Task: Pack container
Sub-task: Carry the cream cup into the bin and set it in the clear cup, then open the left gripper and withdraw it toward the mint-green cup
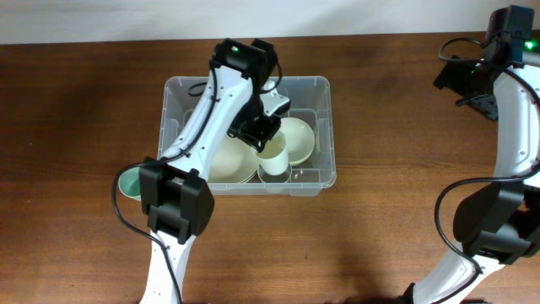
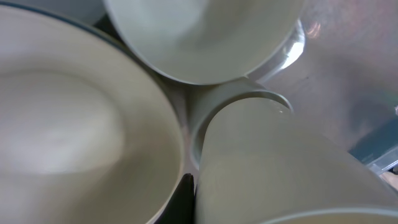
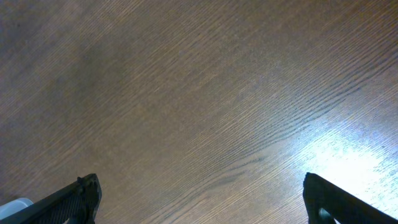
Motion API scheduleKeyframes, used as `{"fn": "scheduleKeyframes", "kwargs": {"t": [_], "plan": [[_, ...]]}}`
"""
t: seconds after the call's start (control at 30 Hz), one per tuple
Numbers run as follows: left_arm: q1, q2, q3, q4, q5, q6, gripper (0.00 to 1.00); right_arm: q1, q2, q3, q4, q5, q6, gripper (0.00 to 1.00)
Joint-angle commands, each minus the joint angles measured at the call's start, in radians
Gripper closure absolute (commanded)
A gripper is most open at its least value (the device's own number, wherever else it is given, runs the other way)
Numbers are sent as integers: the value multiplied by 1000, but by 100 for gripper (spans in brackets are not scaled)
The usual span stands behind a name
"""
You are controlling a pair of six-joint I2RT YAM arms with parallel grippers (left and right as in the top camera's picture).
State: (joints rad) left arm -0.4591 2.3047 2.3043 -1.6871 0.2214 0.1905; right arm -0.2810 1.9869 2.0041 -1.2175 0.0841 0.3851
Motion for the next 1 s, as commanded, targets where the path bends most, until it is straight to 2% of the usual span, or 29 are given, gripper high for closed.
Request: {"fn": "scheduleKeyframes", "kwargs": {"t": [0.0, 0.23, 0.37, 0.5, 0.6, 0.8, 0.83, 0.87, 0.9, 0.97], "plan": [[-19, -16, -15, -1, 21, -2, 99, -1, 0, -3, 3, 2, 1, 1], [-24, -16, -17, -1, 16, -2, 99, -1, 0, -3, 3, 2, 1, 1], [-24, -16, -17, -1, -13, -2, 88, -1, 0, -3, 3, 2, 1, 1], [-24, -16, -17, -1, -14, -2, 83, -1, 0, -3, 3, 2, 1, 1], [-24, -16, -17, -1, -40, -2, 67, -1, 0, -3, 3, 2, 1, 1], [-12, -16, -3, 30, -122, -45, 58, -1, 0, -3, 3, 2, 1, 1], [-4, -16, 8, 47, -127, -74, 46, -1, 0, -3, 3, 2, 1, 1], [5, -16, 20, 60, -131, -104, 18, -1, 0, -3, 3, 2, 1, 1], [15, -16, 33, 71, -133, -128, 1, -1, 0, -3, 3, 2, 1, 1], [46, -16, 72, 86, -133, -158, 0, -1, 0, -3, 3, 2, 1, 1]]}}
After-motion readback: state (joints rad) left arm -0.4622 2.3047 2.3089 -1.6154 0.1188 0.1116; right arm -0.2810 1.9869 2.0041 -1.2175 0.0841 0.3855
